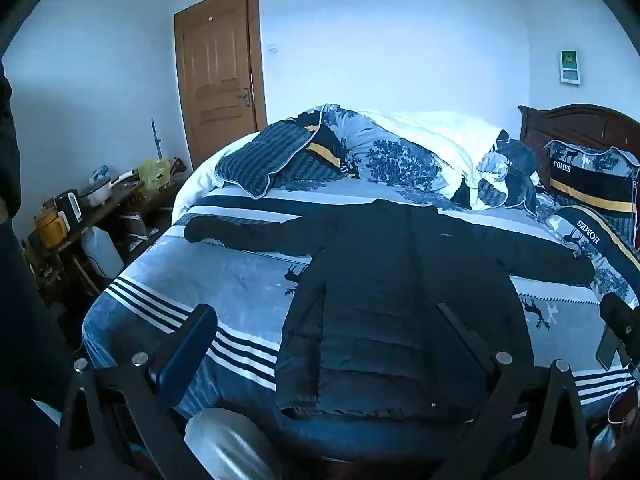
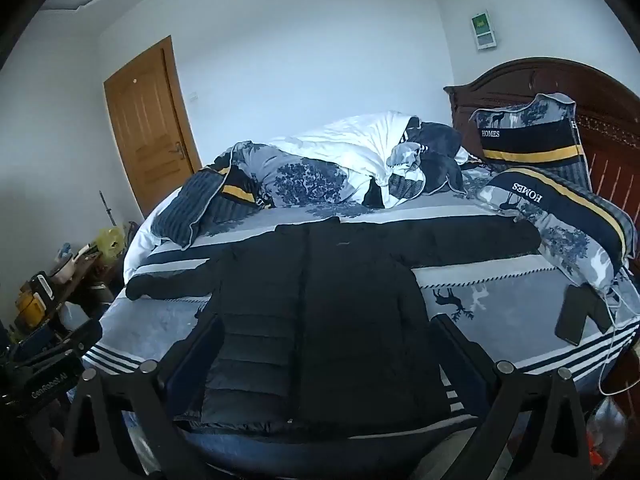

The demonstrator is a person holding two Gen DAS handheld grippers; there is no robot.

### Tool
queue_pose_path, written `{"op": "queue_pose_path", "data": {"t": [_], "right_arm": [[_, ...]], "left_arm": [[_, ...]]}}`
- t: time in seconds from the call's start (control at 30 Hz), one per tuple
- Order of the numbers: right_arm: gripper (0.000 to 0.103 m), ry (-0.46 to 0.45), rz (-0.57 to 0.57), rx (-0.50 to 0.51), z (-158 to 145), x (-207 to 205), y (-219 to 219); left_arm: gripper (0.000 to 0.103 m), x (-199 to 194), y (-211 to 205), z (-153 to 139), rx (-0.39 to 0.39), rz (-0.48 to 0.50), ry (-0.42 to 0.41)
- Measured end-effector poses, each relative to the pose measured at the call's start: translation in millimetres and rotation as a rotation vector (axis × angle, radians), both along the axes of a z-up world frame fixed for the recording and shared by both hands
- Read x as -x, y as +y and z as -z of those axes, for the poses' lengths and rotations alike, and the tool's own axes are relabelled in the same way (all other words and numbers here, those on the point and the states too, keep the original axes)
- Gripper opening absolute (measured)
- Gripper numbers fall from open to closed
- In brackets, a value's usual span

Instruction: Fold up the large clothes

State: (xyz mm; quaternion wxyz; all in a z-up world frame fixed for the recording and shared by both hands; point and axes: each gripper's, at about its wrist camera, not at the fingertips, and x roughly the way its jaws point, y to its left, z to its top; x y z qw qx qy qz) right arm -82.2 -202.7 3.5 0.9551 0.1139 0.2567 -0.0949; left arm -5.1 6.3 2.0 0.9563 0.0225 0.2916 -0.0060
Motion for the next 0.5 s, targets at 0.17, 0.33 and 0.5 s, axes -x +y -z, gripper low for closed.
{"op": "queue_pose_path", "data": {"t": [0.17,0.33,0.5], "right_arm": [[0.103,0.001,-0.001,0.002,-0.7,-2.3,2.4],[0.103,-0.016,0.029,-0.002,2.2,2.0,0.0],[0.103,-0.001,0.032,-0.034,10.3,-0.9,-6.1]], "left_arm": [[0.103,-2.1,-1.1,0.6,0.001,0.003,0.011],[0.103,-4.8,-0.7,3.1,0.0,0.004,0.028],[0.103,-4.1,2.8,6.4,0.003,-0.003,0.033]]}}
